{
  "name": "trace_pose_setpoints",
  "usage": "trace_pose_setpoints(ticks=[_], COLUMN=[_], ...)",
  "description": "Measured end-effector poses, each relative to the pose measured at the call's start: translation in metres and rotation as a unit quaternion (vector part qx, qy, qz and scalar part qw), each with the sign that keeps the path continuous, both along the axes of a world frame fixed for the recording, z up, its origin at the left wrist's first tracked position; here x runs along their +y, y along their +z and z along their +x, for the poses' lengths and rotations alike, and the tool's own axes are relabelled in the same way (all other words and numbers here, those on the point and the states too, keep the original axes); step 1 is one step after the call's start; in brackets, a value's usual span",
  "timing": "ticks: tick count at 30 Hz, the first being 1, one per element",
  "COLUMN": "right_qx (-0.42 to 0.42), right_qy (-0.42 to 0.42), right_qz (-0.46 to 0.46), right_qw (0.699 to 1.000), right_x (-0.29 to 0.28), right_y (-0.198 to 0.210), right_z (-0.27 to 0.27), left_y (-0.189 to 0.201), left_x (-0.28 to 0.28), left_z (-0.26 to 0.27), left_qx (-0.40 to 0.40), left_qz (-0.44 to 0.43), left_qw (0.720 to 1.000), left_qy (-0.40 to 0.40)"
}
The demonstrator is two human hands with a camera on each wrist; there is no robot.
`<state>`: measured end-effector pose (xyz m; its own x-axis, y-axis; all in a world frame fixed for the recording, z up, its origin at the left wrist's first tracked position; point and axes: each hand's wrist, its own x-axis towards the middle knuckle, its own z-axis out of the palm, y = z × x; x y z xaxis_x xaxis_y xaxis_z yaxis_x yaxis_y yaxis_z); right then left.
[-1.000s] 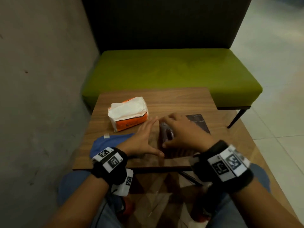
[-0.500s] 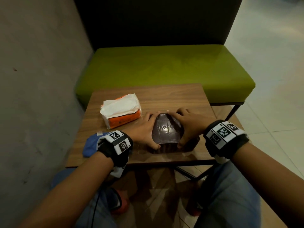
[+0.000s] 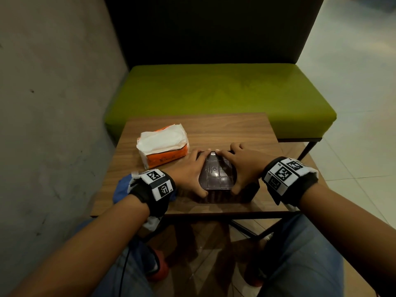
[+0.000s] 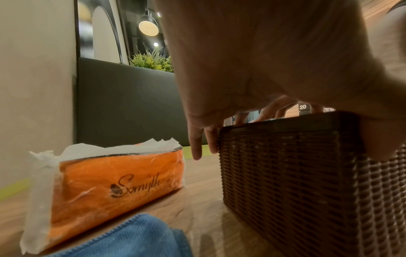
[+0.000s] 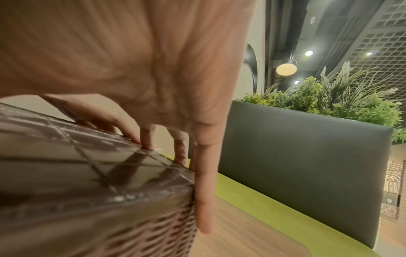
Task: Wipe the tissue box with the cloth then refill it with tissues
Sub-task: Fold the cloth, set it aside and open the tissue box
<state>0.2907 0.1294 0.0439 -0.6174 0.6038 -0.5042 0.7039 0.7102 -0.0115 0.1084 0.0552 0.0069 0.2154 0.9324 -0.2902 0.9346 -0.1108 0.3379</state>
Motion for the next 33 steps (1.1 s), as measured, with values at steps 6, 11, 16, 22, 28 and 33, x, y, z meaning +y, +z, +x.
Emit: trace_pose_setpoints(ticks=[6, 11, 16, 22, 28, 33], right_qx=[-0.001, -0.017, 0.071, 0.336, 0.449, 0.464], right_qy=[-0.001, -0.019, -0.087, -0.243, -0.278, -0.290], right_qz=[-0.025, -0.026, -0.018, -0.078, -0.135, -0.122], right_qw=[1.000, 0.999, 0.994, 0.907, 0.838, 0.828], right_x=[0.006, -0.004, -0.028, -0.041, -0.050, -0.056], right_y=[0.006, 0.001, -0.010, -0.037, -0.058, -0.064], right_z=[-0.001, -0.003, 0.016, 0.054, 0.056, 0.057], left_y=[0.000, -0.001, 0.006, 0.016, 0.023, 0.017], left_x=[0.001, -0.003, -0.008, -0.015, -0.020, -0.021], left_z=[-0.001, -0.001, -0.005, -0.013, -0.014, -0.014], left_qx=[0.011, 0.007, 0.008, -0.033, -0.056, -0.066], left_qz=[-0.002, -0.006, -0.021, -0.011, 0.024, 0.019], left_qw=[1.000, 1.000, 1.000, 0.999, 0.998, 0.998], left_qy=[0.000, 0.005, 0.006, 0.003, 0.002, 0.005])
